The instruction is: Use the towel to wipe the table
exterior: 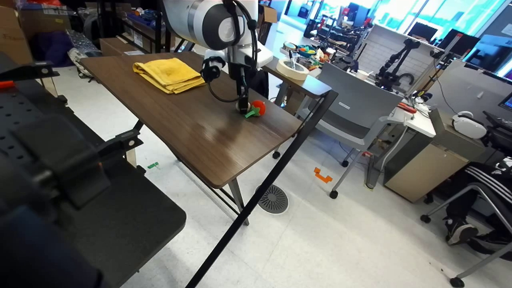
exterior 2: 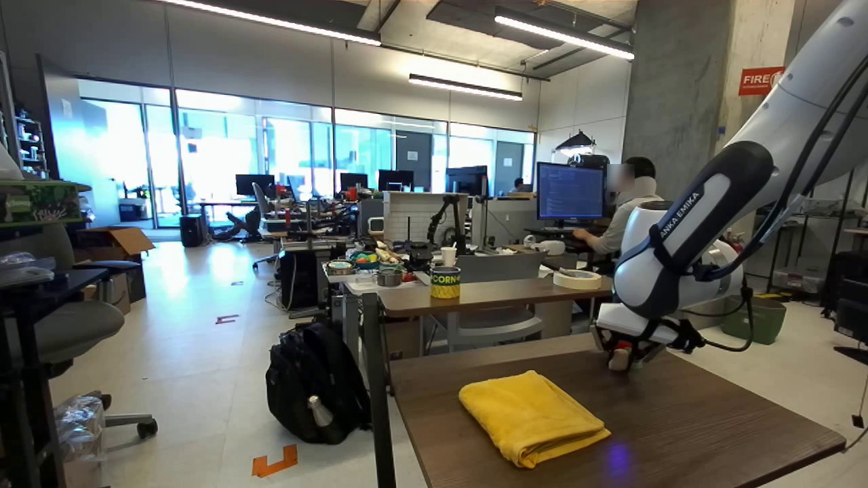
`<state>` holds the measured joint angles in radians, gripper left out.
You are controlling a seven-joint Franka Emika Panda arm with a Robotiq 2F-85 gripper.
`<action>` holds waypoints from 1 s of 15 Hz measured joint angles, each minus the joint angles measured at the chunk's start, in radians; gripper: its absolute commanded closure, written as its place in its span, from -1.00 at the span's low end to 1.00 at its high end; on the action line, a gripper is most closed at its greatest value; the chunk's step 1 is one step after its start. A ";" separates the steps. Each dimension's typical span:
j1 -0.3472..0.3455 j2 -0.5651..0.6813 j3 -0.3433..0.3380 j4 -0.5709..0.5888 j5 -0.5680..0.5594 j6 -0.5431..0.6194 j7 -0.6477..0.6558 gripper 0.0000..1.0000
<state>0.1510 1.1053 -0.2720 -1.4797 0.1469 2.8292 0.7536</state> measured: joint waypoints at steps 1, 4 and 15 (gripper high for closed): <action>0.000 0.000 0.003 0.001 0.000 0.000 0.000 0.87; -0.013 -0.021 0.054 -0.012 0.000 0.005 -0.068 0.88; -0.070 -0.433 0.372 -0.470 -0.001 0.008 -0.595 0.89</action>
<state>0.0814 0.6723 0.0999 -1.9493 0.1459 2.8372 0.1591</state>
